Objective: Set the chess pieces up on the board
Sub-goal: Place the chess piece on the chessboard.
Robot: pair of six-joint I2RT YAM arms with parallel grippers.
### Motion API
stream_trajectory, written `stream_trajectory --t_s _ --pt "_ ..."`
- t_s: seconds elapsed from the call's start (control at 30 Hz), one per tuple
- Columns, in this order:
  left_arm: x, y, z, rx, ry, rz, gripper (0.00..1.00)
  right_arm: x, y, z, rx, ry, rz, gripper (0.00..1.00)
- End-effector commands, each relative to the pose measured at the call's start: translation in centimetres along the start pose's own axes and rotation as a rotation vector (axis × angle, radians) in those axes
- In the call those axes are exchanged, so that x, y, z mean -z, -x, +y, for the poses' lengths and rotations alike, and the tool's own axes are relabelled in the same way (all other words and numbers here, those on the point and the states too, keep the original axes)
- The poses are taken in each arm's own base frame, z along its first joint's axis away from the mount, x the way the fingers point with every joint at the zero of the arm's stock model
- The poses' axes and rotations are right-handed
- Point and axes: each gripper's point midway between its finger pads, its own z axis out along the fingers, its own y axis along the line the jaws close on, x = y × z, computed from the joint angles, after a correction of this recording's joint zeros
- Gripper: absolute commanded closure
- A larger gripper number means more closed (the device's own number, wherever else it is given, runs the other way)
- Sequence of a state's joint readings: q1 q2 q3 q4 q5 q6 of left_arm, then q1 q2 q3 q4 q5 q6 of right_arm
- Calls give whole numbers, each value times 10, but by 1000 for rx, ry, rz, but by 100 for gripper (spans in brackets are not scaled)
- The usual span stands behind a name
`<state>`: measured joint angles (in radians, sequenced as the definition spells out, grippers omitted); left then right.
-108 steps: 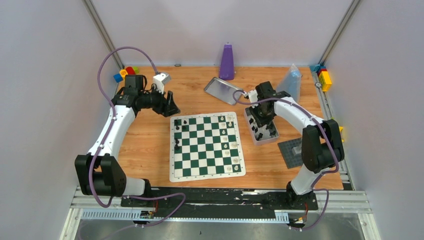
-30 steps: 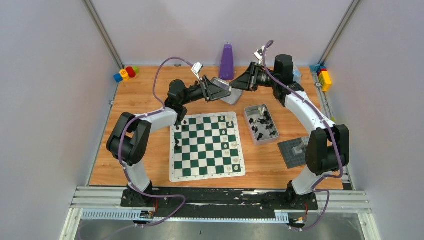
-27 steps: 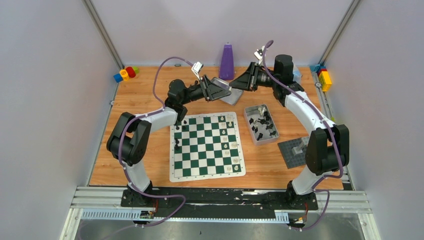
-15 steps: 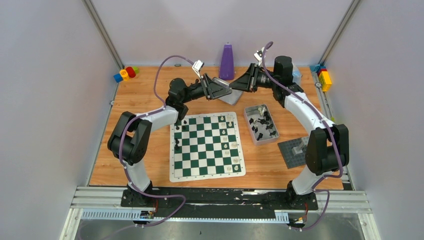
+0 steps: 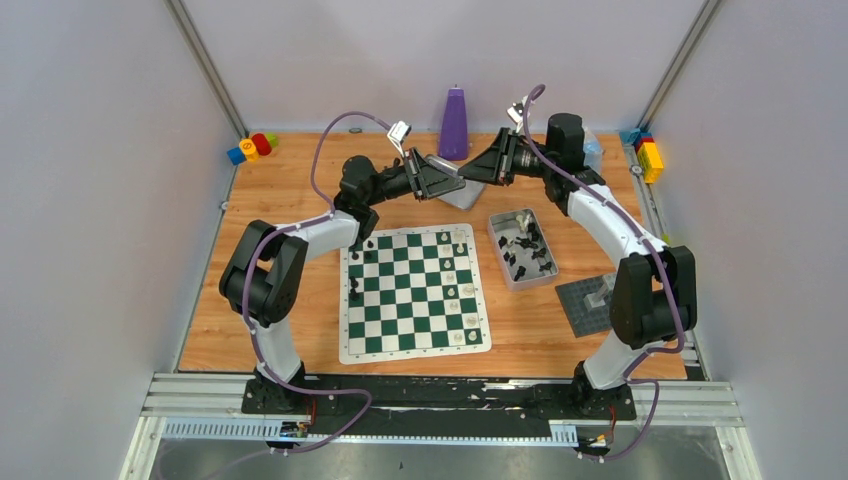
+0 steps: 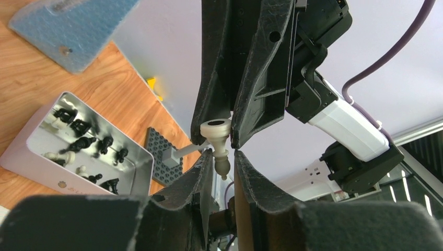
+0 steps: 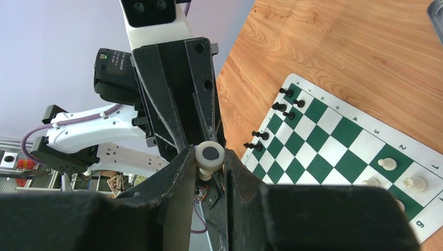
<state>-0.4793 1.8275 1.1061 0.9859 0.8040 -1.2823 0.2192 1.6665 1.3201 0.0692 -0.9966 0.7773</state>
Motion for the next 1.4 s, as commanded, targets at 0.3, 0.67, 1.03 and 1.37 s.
stream_trajectory --t_s 0.3,0.67,1.03,1.37 --pt "-5 4 -19 -74 -38 25 89 13 3 3 98 11 -28 89" --pt "-3 -1 -13 -102 11 66 87 25 -6 13 203 -12 -37 78" --pt "-2 0 -17 -119 21 68 80 31 -10 16 234 -27 -53 76" --pt "-2 0 -19 -120 16 72 76 33 -13 13 241 -43 -60 75"
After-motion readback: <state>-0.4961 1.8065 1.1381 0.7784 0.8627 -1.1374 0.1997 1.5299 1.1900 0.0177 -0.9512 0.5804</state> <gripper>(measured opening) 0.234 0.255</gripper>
